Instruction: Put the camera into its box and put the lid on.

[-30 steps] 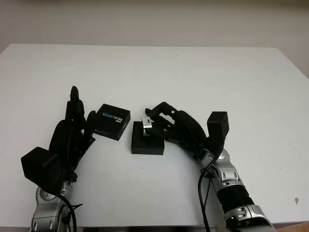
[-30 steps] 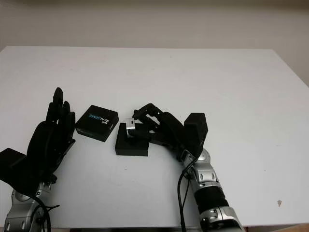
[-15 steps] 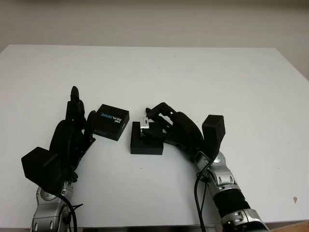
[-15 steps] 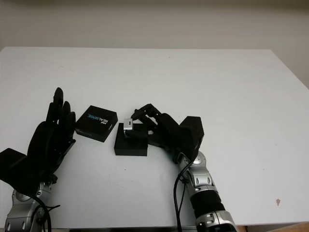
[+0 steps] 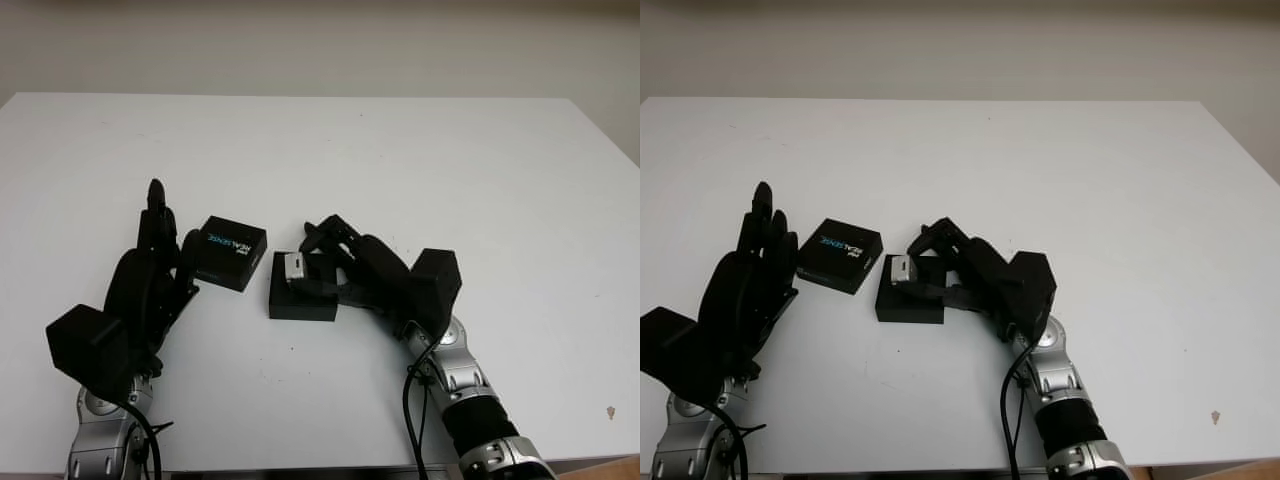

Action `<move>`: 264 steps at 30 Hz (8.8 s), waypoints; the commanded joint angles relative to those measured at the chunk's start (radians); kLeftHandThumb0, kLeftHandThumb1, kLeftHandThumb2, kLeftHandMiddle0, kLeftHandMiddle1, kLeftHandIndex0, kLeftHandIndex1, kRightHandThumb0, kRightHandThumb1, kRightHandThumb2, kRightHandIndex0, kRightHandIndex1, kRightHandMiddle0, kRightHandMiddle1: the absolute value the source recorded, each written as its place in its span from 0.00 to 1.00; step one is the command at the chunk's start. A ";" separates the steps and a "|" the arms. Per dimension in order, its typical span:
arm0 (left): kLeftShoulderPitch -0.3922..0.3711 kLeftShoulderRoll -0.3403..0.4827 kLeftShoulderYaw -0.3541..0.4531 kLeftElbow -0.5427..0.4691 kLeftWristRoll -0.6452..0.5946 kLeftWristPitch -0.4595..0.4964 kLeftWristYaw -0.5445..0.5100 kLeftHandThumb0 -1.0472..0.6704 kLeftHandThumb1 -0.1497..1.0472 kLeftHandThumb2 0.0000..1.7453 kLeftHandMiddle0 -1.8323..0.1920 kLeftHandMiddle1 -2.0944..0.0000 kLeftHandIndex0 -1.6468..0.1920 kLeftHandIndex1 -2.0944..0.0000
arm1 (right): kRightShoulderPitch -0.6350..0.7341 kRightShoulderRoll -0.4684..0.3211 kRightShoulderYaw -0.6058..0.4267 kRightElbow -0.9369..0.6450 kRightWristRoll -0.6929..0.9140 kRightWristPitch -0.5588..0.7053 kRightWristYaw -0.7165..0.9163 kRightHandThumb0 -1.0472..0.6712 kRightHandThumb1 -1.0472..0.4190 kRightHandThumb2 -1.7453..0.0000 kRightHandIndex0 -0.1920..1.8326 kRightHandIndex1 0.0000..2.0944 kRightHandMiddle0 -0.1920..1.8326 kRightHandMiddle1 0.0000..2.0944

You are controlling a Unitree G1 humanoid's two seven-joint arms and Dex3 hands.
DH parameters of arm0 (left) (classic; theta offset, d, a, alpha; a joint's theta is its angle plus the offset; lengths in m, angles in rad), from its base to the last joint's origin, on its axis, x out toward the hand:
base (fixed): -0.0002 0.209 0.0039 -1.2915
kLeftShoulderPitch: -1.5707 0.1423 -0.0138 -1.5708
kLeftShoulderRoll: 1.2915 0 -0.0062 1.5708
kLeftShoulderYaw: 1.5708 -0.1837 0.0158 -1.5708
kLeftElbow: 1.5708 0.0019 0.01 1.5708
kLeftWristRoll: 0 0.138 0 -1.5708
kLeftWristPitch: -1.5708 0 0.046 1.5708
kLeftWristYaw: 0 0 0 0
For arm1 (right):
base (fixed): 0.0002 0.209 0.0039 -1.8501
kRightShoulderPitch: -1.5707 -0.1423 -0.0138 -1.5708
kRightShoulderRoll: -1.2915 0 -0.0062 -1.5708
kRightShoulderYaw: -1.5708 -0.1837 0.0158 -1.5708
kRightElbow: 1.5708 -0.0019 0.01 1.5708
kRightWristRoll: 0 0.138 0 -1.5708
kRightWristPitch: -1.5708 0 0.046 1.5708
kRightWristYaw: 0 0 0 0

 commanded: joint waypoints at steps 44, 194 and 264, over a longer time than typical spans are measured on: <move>0.005 0.017 0.003 -0.014 -0.006 0.006 -0.013 0.18 1.00 0.30 1.00 1.00 1.00 1.00 | -0.027 -0.345 0.141 -0.505 -0.574 0.033 -0.199 0.18 0.11 0.96 0.19 0.03 0.24 0.17; 0.045 0.001 -0.001 -0.020 -0.018 0.002 -0.010 0.16 1.00 0.28 1.00 1.00 1.00 1.00 | -0.011 -0.277 0.270 -0.373 -0.770 -0.032 -0.641 0.40 0.08 0.97 0.22 0.70 0.36 0.69; 0.062 0.001 -0.004 -0.022 -0.014 0.003 -0.019 0.17 1.00 0.29 1.00 1.00 1.00 1.00 | 0.047 0.009 0.007 -0.179 0.067 0.219 -0.142 0.37 0.03 0.97 0.05 0.50 0.23 0.82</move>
